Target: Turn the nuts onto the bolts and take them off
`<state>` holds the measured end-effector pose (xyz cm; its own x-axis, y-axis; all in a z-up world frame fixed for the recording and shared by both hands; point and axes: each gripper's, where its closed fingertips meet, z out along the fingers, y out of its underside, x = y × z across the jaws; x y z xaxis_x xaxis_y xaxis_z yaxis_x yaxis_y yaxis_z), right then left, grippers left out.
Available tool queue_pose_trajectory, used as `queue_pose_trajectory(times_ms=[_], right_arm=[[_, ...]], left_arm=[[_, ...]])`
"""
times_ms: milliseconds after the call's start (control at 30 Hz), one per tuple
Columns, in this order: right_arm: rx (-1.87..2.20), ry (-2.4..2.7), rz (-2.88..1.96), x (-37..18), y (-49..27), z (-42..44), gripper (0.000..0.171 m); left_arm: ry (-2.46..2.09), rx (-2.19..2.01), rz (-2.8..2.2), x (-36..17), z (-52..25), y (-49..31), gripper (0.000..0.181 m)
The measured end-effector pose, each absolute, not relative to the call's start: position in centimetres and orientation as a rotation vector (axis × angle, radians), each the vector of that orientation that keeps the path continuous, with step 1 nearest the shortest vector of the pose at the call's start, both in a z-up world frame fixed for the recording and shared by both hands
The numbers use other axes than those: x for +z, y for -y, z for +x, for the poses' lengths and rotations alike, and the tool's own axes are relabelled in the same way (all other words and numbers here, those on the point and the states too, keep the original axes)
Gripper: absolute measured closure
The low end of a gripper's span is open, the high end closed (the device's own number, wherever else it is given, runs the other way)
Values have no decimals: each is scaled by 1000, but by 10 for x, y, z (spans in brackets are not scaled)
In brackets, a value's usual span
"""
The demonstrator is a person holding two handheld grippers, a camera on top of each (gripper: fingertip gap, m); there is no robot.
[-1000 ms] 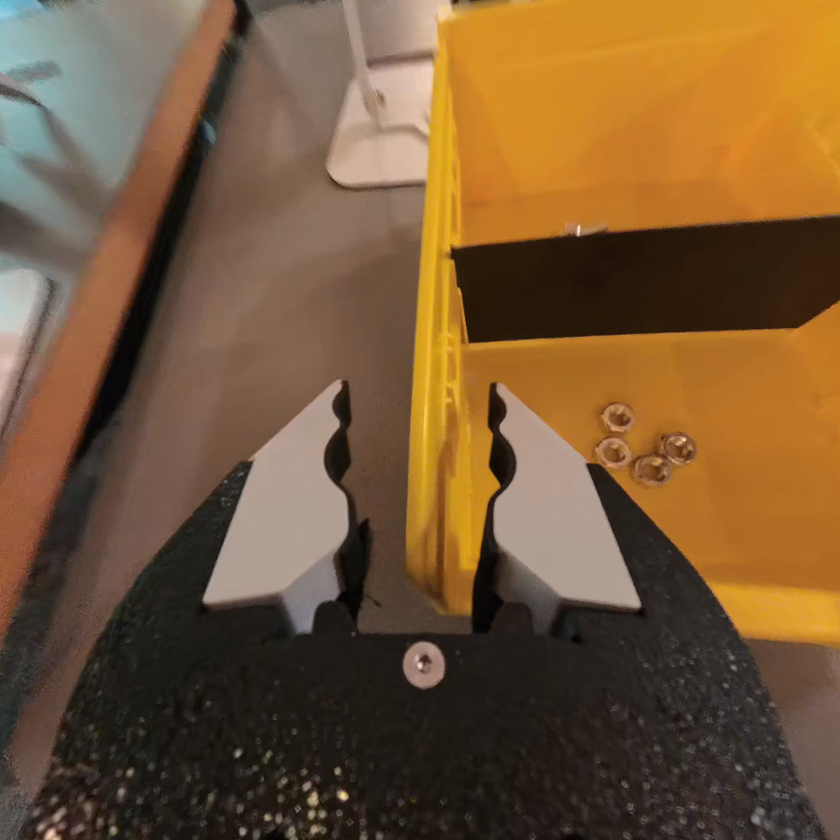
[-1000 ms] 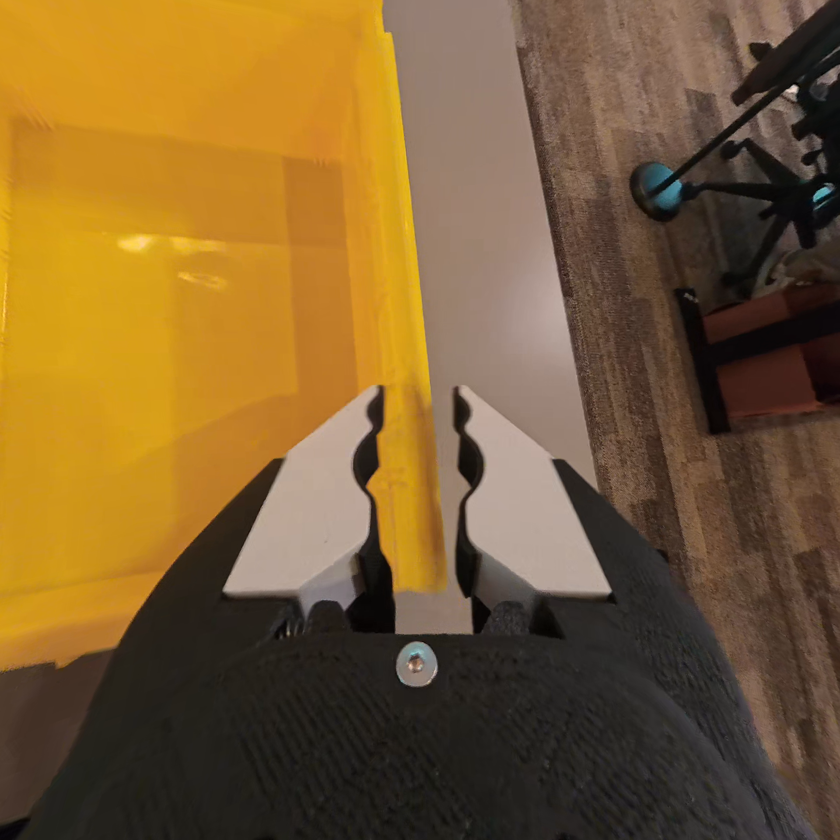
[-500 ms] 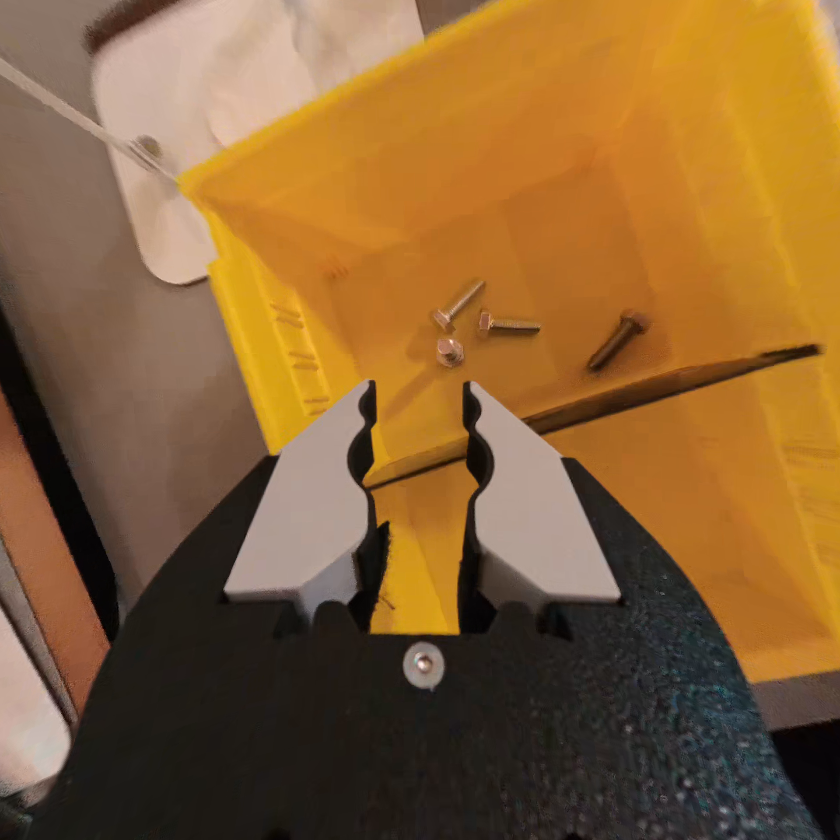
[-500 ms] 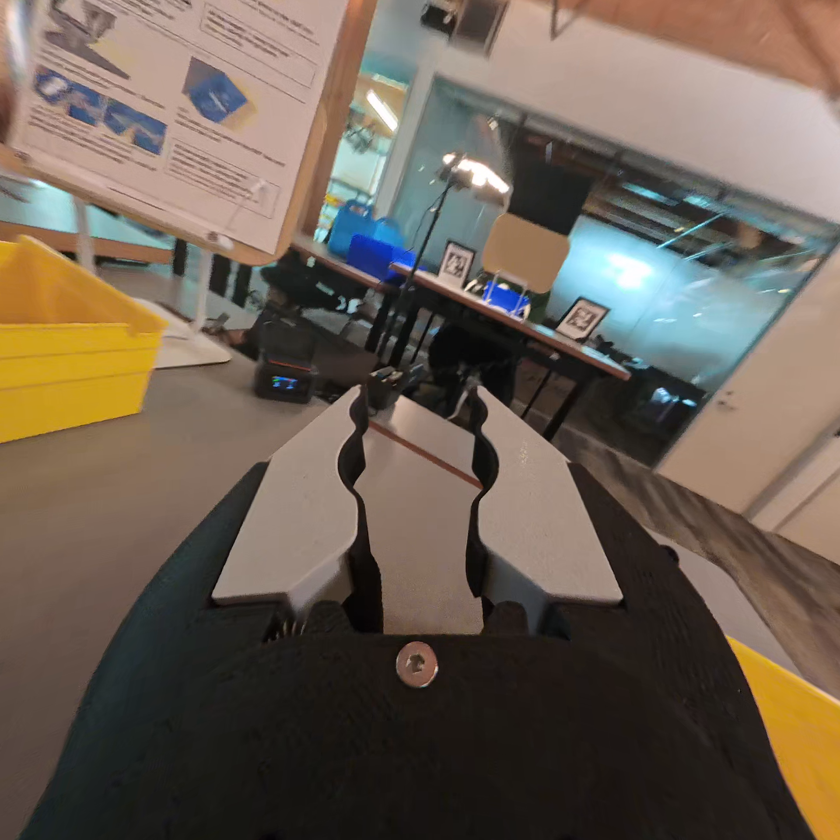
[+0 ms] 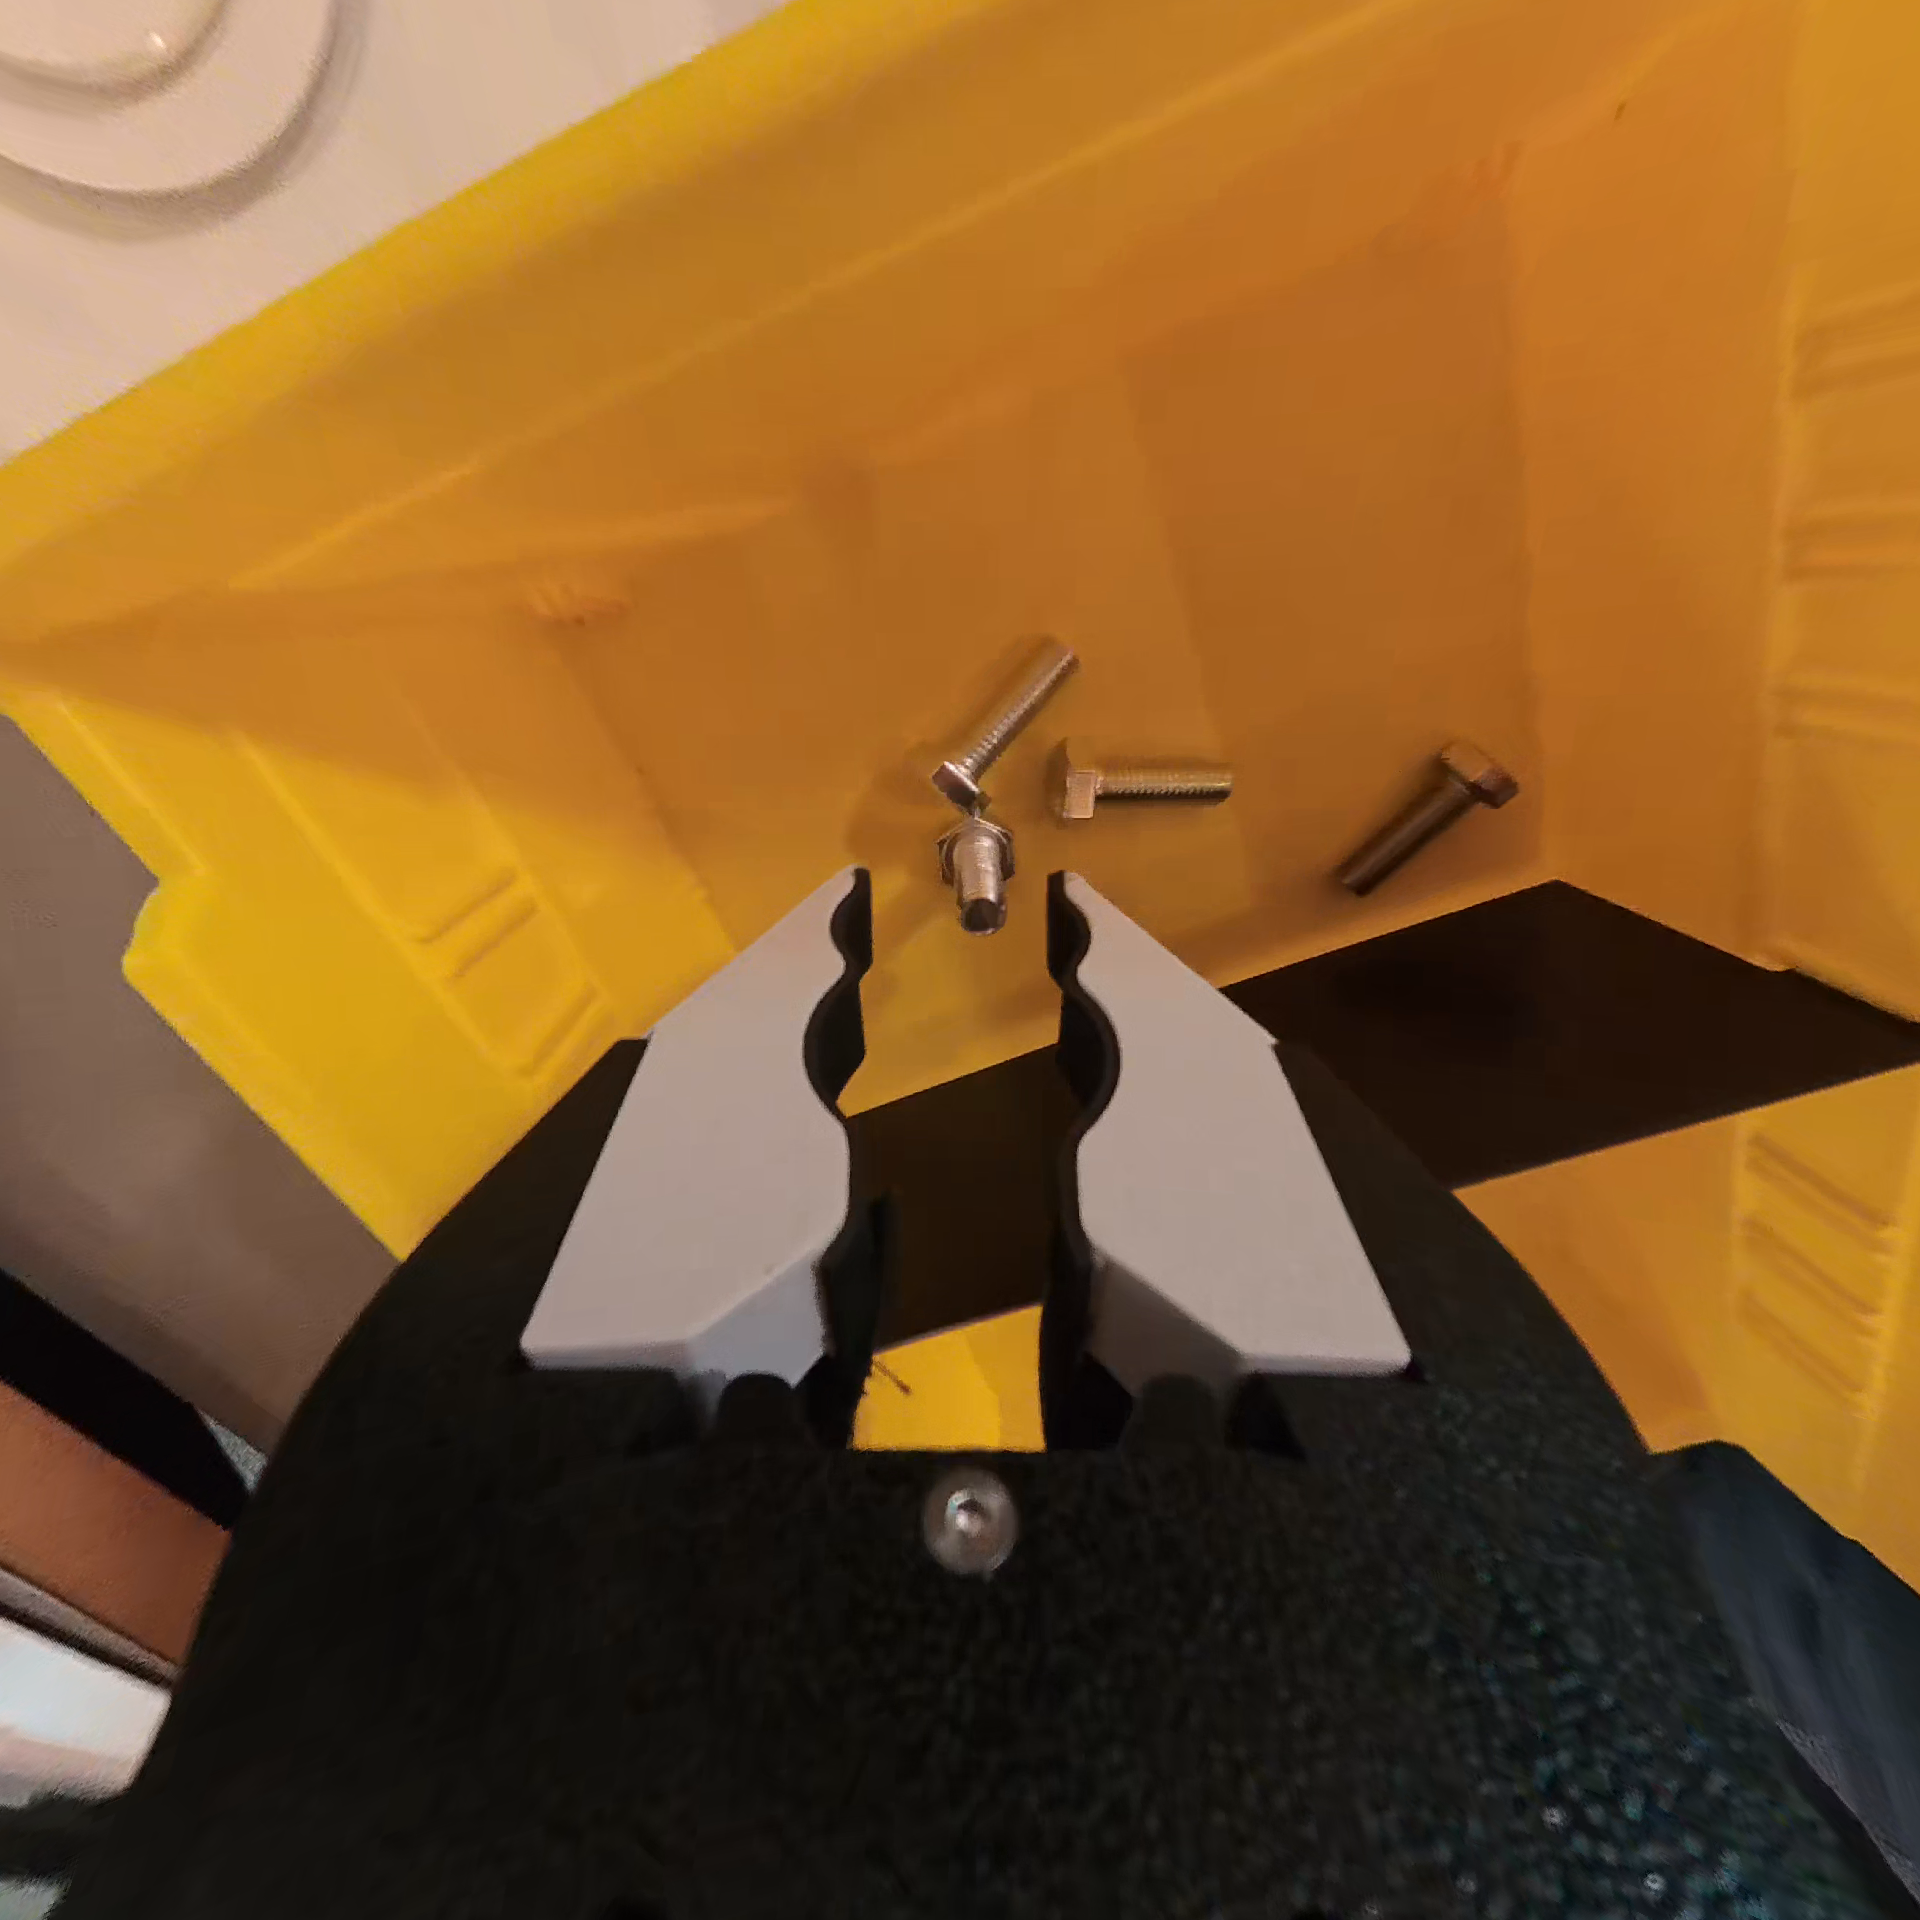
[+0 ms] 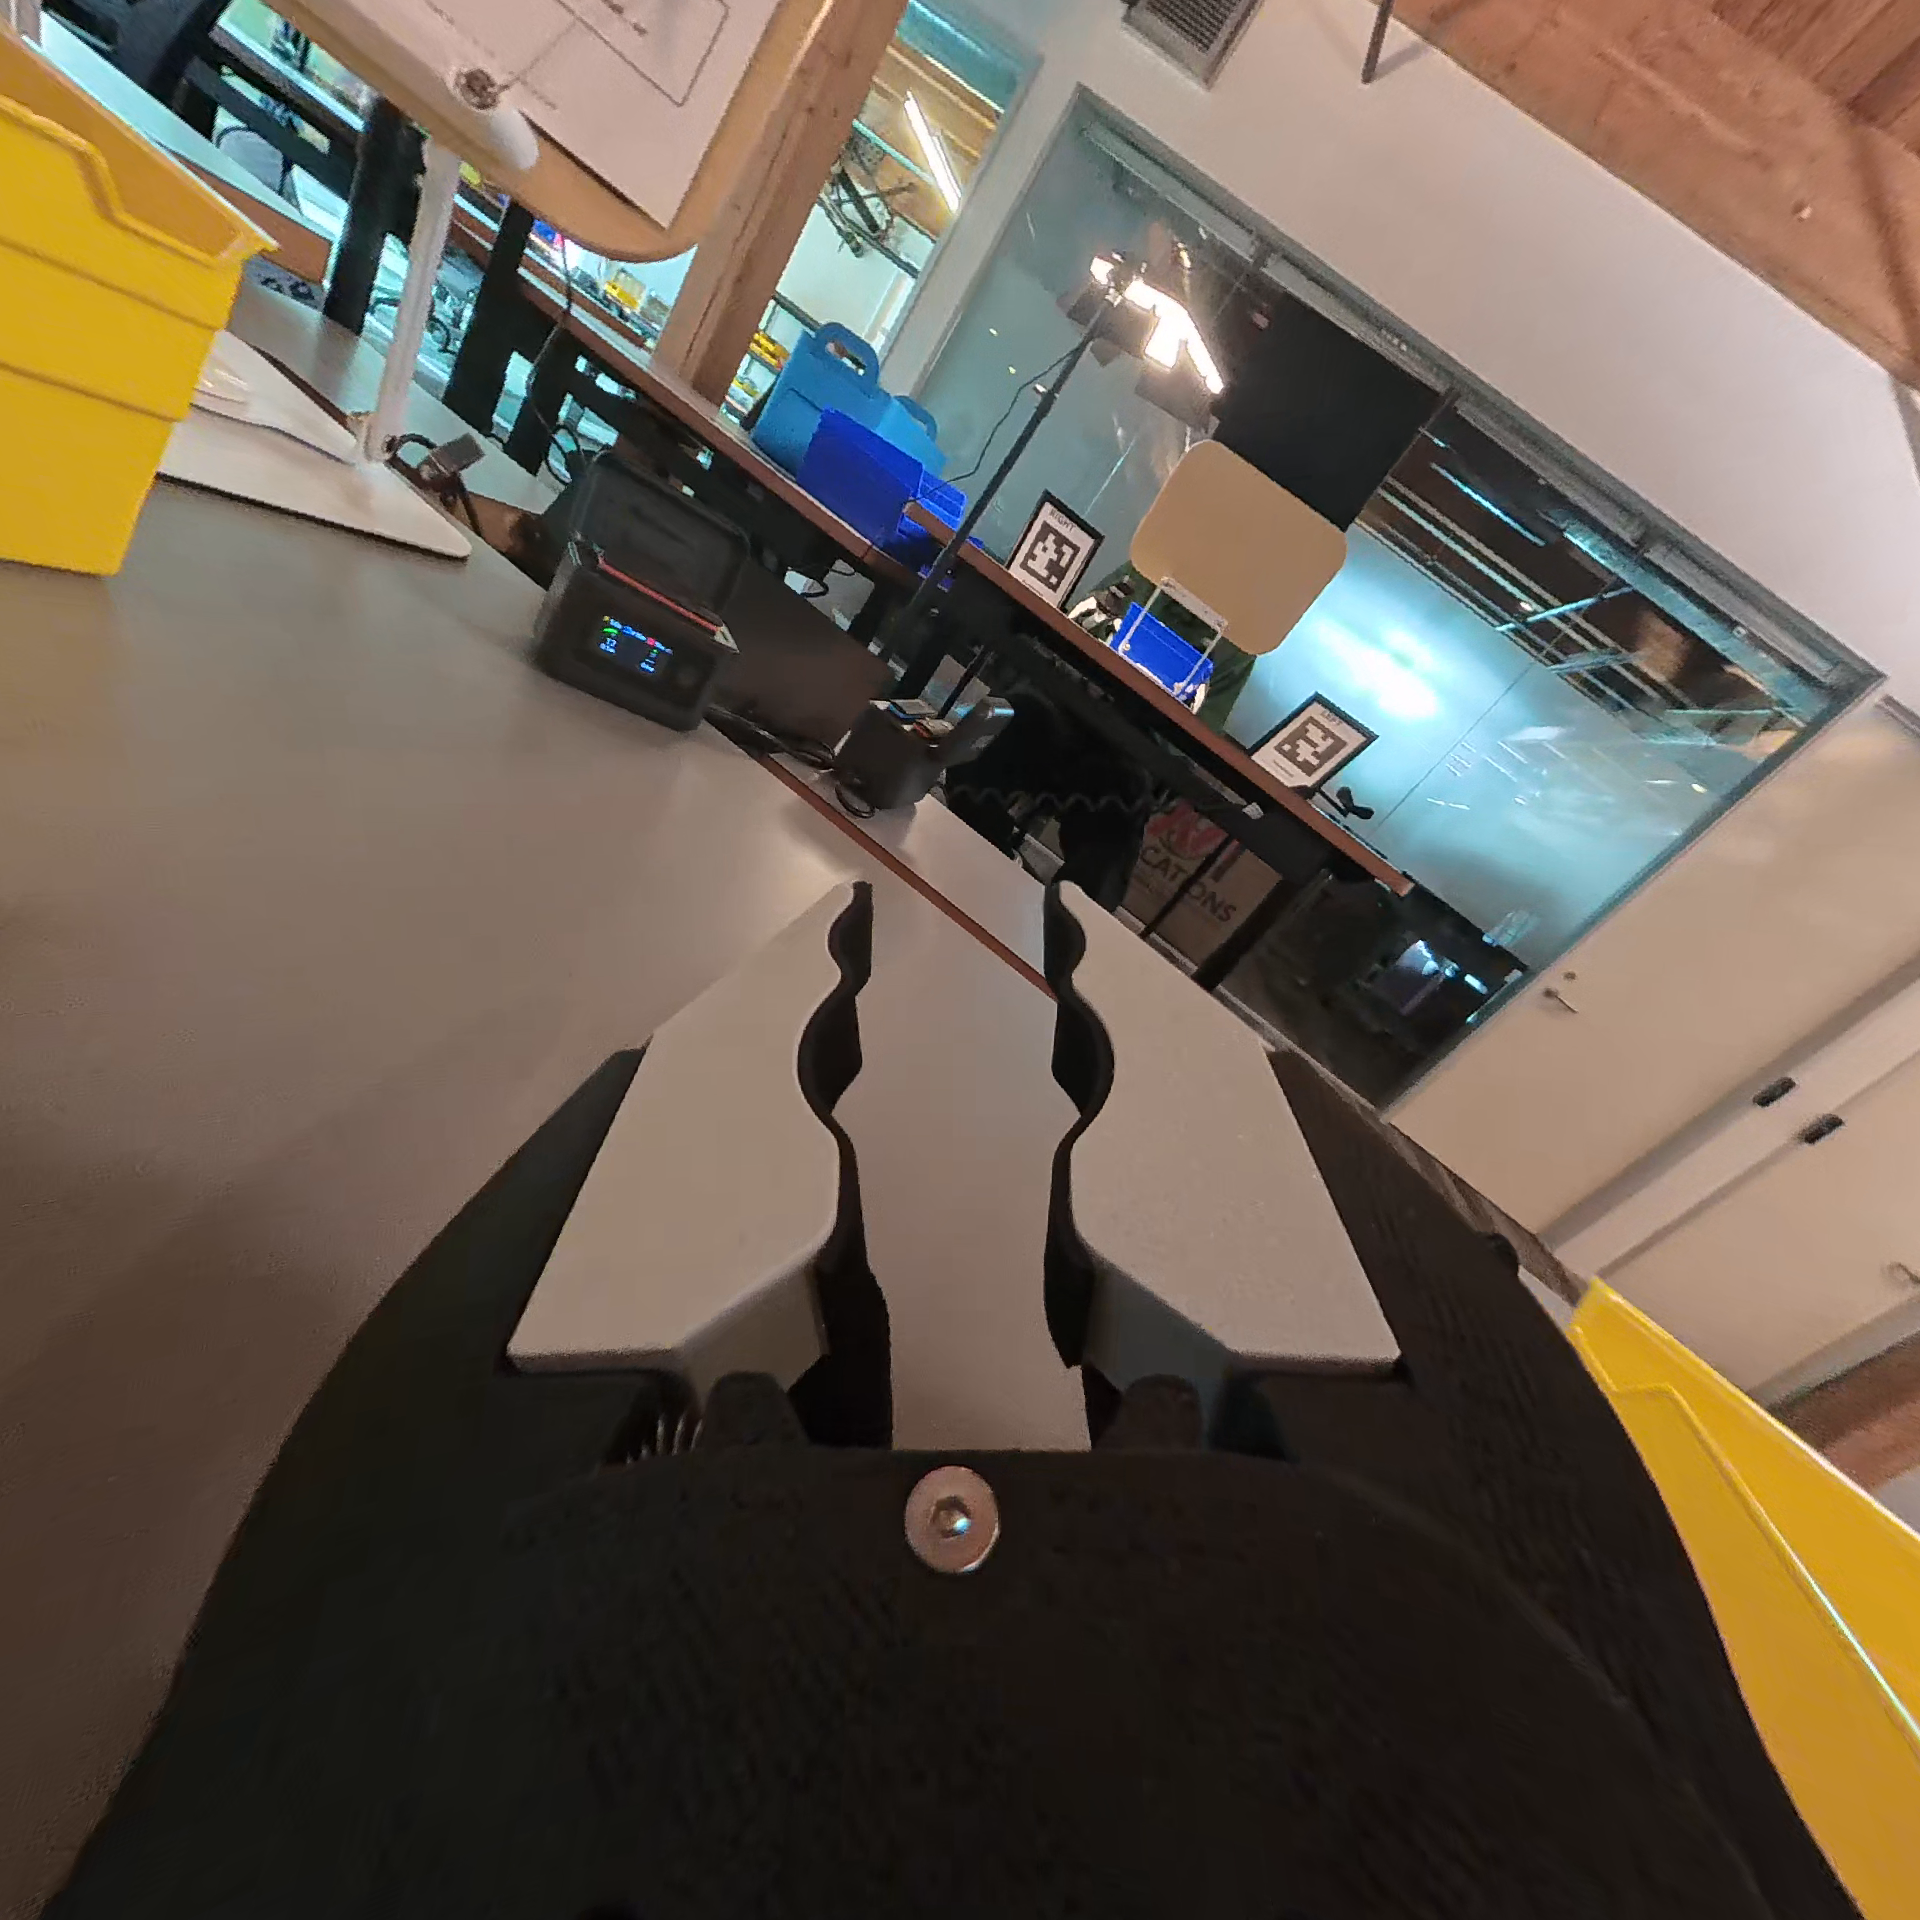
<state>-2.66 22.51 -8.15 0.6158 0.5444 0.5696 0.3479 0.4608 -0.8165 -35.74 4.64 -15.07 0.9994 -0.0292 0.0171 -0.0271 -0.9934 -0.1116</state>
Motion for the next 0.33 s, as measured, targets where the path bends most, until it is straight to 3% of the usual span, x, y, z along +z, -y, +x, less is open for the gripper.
queue_pose_trajectory(times_ms=[33,200,233,333], right_arm=[[146,958,-1127,-82,-225,-28,139],[150,966,-1123,-83,-224,-29,140],[155,964,-1122,-82,-224,-29,141],[164,955,-1121,-81,-224,-28,142]], left_arm=[[-36,-32,-3045,-152,-358,-46,151],[-30,-73,-3120,-162,-357,-43,163],[-39,-94,-3138,-164,-355,-41,173],[-82,-30,-3156,-162,-357,-39,173]])
